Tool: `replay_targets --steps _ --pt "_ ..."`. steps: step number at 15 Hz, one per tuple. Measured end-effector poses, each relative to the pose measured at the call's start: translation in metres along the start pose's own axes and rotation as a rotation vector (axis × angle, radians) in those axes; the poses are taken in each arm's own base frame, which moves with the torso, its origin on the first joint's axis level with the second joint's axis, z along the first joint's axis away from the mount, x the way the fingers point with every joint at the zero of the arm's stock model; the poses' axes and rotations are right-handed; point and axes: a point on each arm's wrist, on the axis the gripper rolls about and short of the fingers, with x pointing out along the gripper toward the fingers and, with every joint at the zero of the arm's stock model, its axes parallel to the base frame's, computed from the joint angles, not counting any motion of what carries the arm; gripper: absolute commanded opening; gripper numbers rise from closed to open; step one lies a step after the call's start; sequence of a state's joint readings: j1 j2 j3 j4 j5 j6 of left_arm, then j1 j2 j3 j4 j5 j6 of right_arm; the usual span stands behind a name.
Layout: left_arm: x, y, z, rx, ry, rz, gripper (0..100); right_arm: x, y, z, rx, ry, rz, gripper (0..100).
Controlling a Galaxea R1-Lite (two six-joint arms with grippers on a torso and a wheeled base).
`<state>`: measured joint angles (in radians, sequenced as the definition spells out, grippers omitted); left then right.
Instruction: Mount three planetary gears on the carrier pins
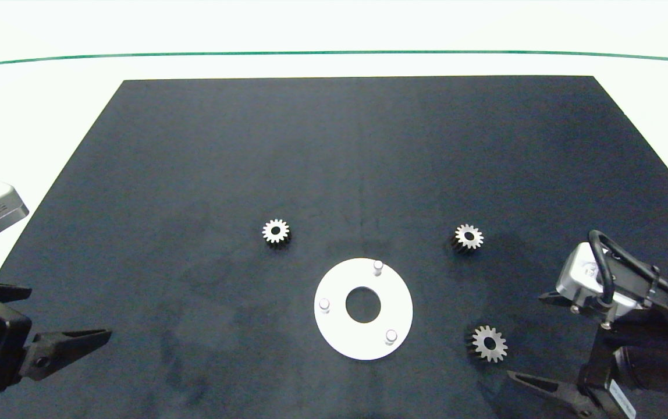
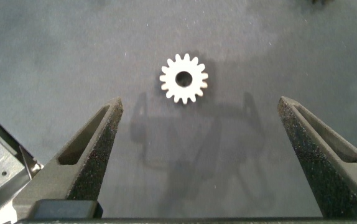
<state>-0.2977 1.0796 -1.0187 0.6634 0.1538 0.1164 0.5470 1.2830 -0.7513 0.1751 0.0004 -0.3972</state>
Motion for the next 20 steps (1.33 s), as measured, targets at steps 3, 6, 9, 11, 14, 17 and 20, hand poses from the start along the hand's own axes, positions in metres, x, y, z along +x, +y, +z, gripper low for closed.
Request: replay_targets --steps 3,6,9,11,14,17,20 --pt "0.000 0.000 0.000 0.000 0.000 0.000 100 0.012 -0.001 0.002 -0.002 0.025 -0.020 100" --pt "0.000 0.000 0.000 0.001 0.000 0.000 100 0.027 -0.001 0.004 -0.004 0.045 -0.020 100" --pt "0.000 0.000 0.000 0.002 -0.002 -0.001 100 0.039 0.002 0.002 -0.013 0.085 -0.001 100" --pt "-0.001 0.000 0.000 0.002 -0.003 -0.001 100 0.045 0.004 0.003 -0.021 0.100 0.004 100" --pt "-0.001 0.000 0.000 0.001 -0.006 0.000 100 0.053 0.006 0.004 -0.030 0.109 0.002 100" --pt "-0.002 0.000 -0.001 0.001 -0.009 0.000 100 0.060 0.008 0.004 -0.038 0.122 -0.003 100" --pt "-0.004 0.000 -0.001 0.001 -0.015 0.001 100 0.063 0.009 0.004 -0.041 0.138 -0.015 94"
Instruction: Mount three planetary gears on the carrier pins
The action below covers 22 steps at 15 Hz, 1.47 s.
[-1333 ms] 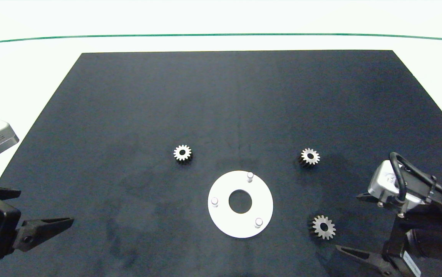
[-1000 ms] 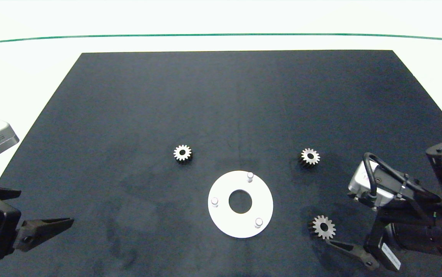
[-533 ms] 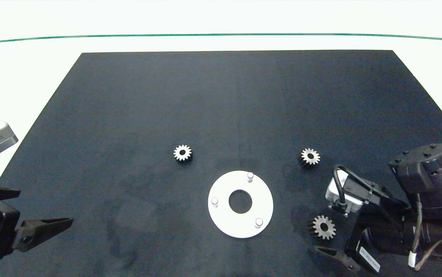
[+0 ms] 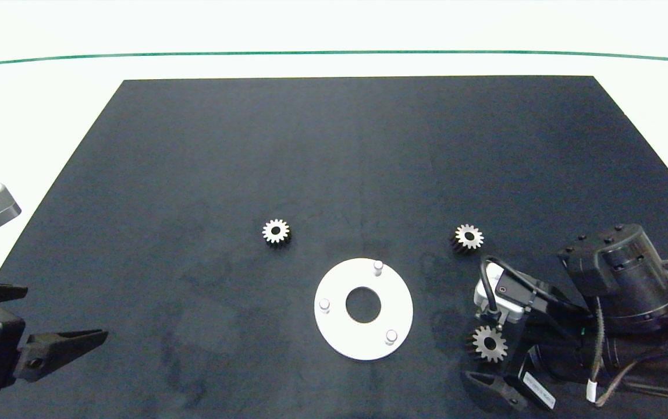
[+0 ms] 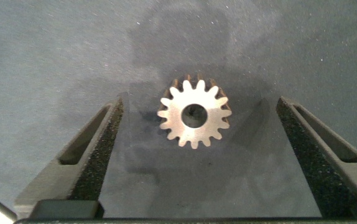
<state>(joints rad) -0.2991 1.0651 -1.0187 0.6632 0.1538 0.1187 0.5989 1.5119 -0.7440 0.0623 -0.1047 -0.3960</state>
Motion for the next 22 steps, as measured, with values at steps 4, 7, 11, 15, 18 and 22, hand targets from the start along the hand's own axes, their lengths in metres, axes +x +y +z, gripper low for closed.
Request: replay_targets --steps 4,7,11,15,18,22 --pt "-0.0012 0.0001 -0.0004 0.000 -0.005 0.001 100 0.0016 0.0004 -0.0001 -0.003 0.008 -0.002 87" --pt "-0.0023 0.0003 -0.0008 -0.001 -0.008 0.001 100 0.0020 0.0005 -0.0008 -0.003 0.012 -0.003 81" --pt "-0.0027 0.0003 -0.0010 -0.001 -0.010 0.001 100 0.0022 0.0006 -0.0017 -0.004 0.020 -0.012 72" --pt "-0.0028 0.0003 -0.0010 -0.001 -0.010 0.001 100 0.0023 0.0010 -0.0020 -0.005 0.022 -0.012 64" --pt "-0.0028 0.0003 -0.0010 -0.001 -0.010 0.001 100 0.0023 0.0012 -0.0021 -0.005 0.024 -0.013 58" --pt "-0.0029 0.0002 -0.0010 0.000 -0.010 0.000 100 0.0027 0.0021 -0.0035 -0.007 0.027 -0.008 51"
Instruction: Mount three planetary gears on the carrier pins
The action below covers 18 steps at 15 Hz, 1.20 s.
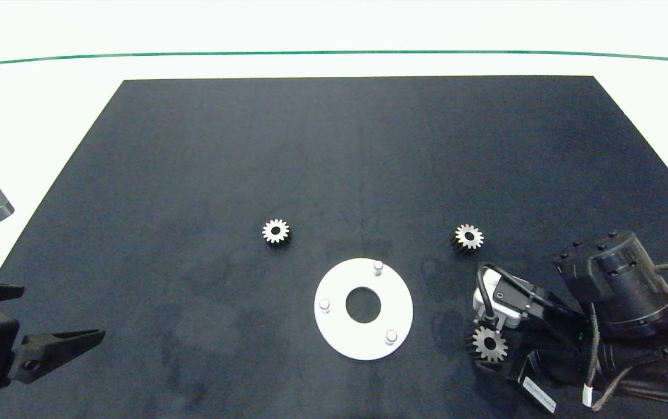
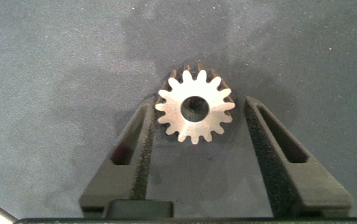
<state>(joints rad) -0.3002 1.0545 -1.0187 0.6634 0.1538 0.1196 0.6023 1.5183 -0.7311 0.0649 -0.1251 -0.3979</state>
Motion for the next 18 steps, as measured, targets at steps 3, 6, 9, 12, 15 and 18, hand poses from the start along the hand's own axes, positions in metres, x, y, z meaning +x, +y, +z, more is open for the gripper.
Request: replay_targets --steps 3,6,9,12,15,18 --pt "0.000 0.000 0.000 0.000 -0.001 -0.001 100 0.000 0.002 0.000 -0.007 -0.002 0.007 45" --pt "0.000 0.000 0.000 0.000 -0.001 0.000 100 -0.001 0.005 0.000 -0.012 -0.005 0.013 39" --pt "0.000 0.000 0.000 0.001 -0.001 0.001 100 -0.001 0.005 0.000 -0.013 -0.006 0.013 33" --pt "-0.001 0.000 0.000 0.001 -0.002 0.000 100 -0.002 0.005 0.000 -0.013 -0.009 0.013 27" --pt "-0.001 0.000 0.000 0.001 -0.002 0.000 100 -0.005 0.004 0.000 -0.012 -0.020 0.004 21" --pt "-0.001 0.000 0.000 0.002 -0.002 -0.001 100 -0.015 0.004 0.006 0.005 -0.067 -0.005 15"
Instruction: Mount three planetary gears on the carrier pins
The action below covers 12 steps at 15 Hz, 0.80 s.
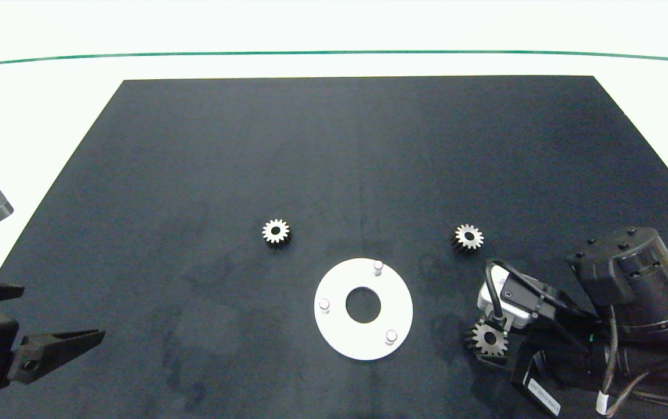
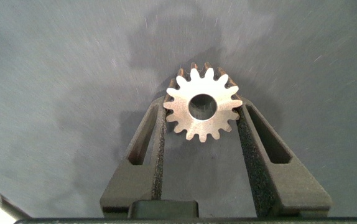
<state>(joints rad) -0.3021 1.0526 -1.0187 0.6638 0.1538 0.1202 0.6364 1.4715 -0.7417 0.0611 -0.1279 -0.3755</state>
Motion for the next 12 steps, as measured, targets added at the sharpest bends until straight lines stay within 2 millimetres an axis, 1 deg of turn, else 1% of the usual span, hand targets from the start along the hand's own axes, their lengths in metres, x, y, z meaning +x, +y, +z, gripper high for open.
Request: replay_targets --steps 1,6,9,12 --pt "0.000 0.000 0.000 0.000 0.000 0.000 100 -0.004 -0.001 0.004 0.005 -0.019 -0.005 13" --pt "0.000 0.000 0.000 0.001 0.001 0.000 100 -0.016 0.006 0.028 -0.031 -0.102 0.020 13" --pt "0.000 0.000 0.000 -0.001 0.000 0.001 100 -0.017 0.015 0.041 -0.059 -0.113 0.057 13" --pt "0.000 0.000 0.000 -0.003 0.000 0.003 100 -0.013 0.024 0.055 -0.075 -0.108 0.092 13"
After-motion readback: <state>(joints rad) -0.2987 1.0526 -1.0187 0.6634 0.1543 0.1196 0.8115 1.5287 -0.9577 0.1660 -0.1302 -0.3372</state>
